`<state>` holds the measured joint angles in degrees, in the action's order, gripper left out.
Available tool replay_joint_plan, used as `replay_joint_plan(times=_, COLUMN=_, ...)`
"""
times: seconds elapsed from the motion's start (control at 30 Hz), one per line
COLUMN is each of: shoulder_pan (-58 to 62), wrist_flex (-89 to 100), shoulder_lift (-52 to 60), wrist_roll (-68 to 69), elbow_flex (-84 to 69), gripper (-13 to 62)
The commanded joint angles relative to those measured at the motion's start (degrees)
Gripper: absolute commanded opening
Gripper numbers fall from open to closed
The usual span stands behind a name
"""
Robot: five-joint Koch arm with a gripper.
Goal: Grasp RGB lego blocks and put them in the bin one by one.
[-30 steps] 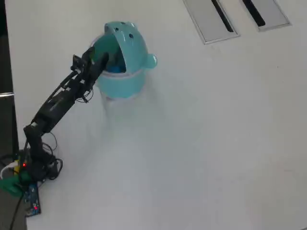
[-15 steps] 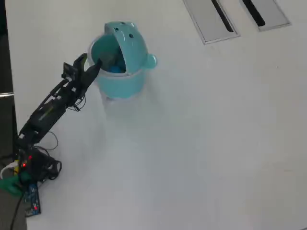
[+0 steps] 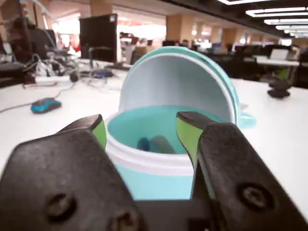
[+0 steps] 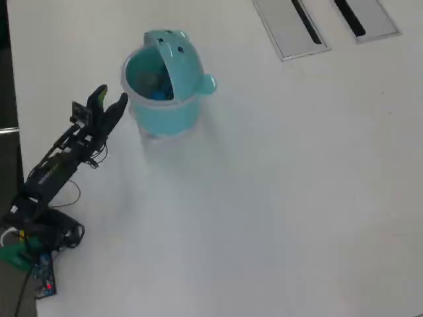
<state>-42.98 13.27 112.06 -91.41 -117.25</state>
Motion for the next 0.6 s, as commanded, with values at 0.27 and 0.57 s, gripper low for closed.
replay_joint_plan(times=0.27, shoulder_pan=-1.76, wrist_flex=6.15, shoulder_lift=8.26, wrist_roll=1.32, elbow_flex=-3.87, gripper=26.4)
replay_joint_plan(times=0.57, shoulder_pan=-2.11, wrist_flex=6.68, shoulder_lift=14.77, wrist_roll=1.32, elbow_flex=-11.51, gripper=26.5)
